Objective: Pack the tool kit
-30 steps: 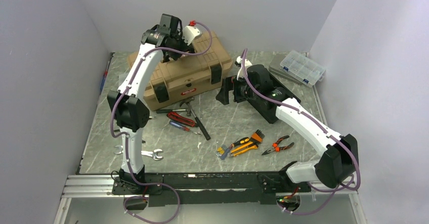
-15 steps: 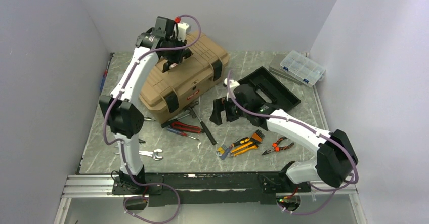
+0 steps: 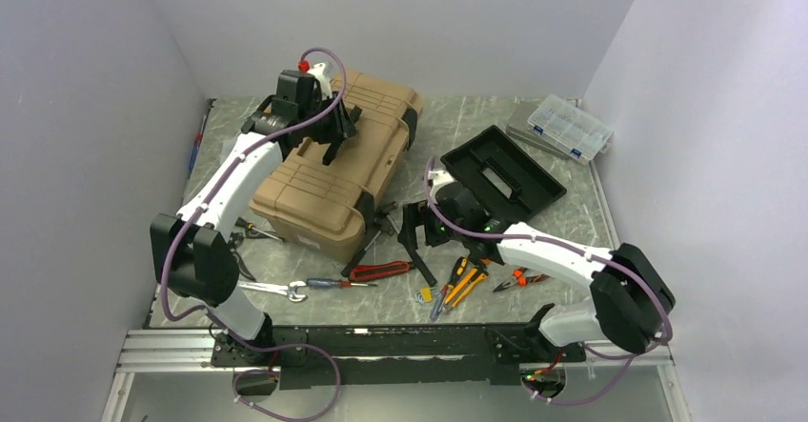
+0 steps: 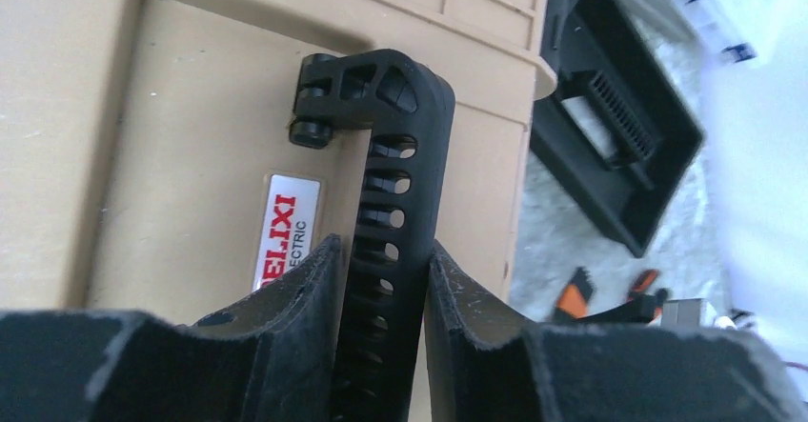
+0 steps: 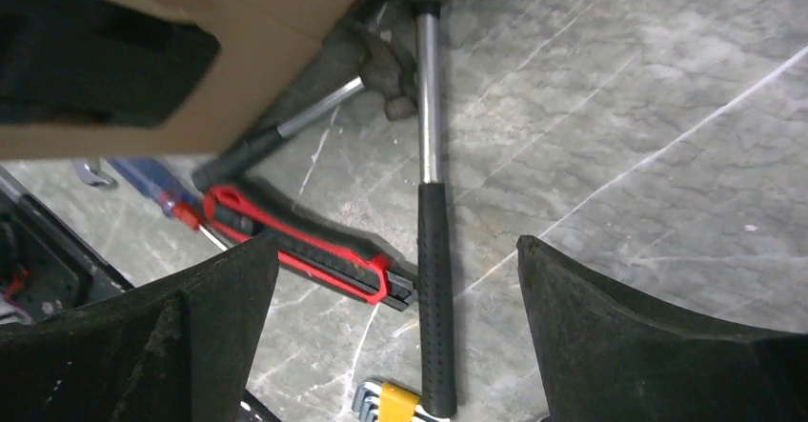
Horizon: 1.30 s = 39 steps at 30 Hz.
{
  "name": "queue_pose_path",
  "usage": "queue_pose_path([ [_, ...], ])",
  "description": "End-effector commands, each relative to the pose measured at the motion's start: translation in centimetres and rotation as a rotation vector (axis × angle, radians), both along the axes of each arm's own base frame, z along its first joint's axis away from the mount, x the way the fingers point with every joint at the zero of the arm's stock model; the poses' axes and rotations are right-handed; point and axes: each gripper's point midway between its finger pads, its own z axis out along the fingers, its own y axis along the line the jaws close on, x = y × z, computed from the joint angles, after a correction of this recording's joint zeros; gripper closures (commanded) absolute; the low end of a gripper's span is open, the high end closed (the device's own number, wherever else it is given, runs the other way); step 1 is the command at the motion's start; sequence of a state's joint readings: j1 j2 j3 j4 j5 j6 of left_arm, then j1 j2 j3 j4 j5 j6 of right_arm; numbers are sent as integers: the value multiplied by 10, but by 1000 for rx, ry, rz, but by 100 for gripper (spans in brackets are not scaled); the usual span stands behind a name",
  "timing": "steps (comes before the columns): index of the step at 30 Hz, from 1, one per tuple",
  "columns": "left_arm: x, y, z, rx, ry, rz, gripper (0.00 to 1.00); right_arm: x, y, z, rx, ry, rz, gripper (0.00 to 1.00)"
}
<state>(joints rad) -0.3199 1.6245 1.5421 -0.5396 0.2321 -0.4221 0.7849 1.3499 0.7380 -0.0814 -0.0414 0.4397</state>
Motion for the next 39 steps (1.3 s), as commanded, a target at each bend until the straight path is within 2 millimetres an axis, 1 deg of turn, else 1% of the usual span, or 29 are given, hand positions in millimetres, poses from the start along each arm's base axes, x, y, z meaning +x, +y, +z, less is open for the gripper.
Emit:
queue_pose_path([
  [1, -45, -34, -38, -191, 306, 64, 100, 22, 1, 48, 193, -83, -70, 3],
  [4, -48, -42, -35, -263, 312, 79, 100, 29, -11, 56, 278, -60, -79, 3],
  [7, -44, -50, -32, -301, 300, 63, 100, 39, -26, 64, 329, -60, -101, 3],
  [9, -41, -46, -34, -244, 319, 58, 100, 43, -33, 67, 316, -65, -113, 3],
  [11, -36, -43, -32, -193, 316, 47, 98, 46, -37, 70, 302, -70, -118, 3],
  [12, -34, -42, -31, -176, 309, 40, 92, 47, -38, 73, 303, -73, -123, 3],
  [13, -32, -41, -30, -155, 292, 23, 79, 47, -39, 73, 302, -71, -127, 3],
  [15, -27, -33, -31, -91, 276, 25, 44, 49, -42, 76, 308, -66, -139, 2],
  [16, -26, -27, -30, -55, 271, 31, 33, 50, -43, 78, 312, -66, -145, 2],
  [17, -25, -22, -31, -13, 271, 32, 24, 50, -44, 79, 319, -65, -148, 2],
  [18, -24, -17, -31, 25, 275, 31, 18, 51, -44, 81, 328, -65, -152, 2],
  [20, -22, -10, -29, 90, 273, 15, 12, 52, -46, 83, 343, -62, -155, 2],
  [22, -21, 0, -33, 156, 283, 31, 10, 53, -47, 83, 353, -57, -156, 2],
  [24, -20, 9, -35, 204, 281, 45, 10, 54, -48, 83, 356, -54, -157, 2],
  [28, -18, 27, -33, 286, 254, 90, 10, 57, -51, 83, 356, -50, -162, 2],
  [29, -19, 28, -30, 291, 247, 88, 10, 57, -51, 83, 356, -52, -162, 2],
  [30, -18, 34, -27, 317, 232, 106, 10, 58, -52, 83, 356, -52, -165, 2],
  [32, -17, 41, -19, 343, 209, 120, 11, 60, -54, 83, 354, -53, -171, 2],
  [35, -16, 47, -7, 361, 163, 130, 11, 63, -56, 85, 353, -56, -176, 2],
  [37, -17, 53, -6, 392, 154, 142, 13, 66, -57, 87, 356, -58, -179, 2],
  [39, -18, 58, -5, 415, 154, 148, 24, 67, -58, 88, 360, -59, -180, 2],
])
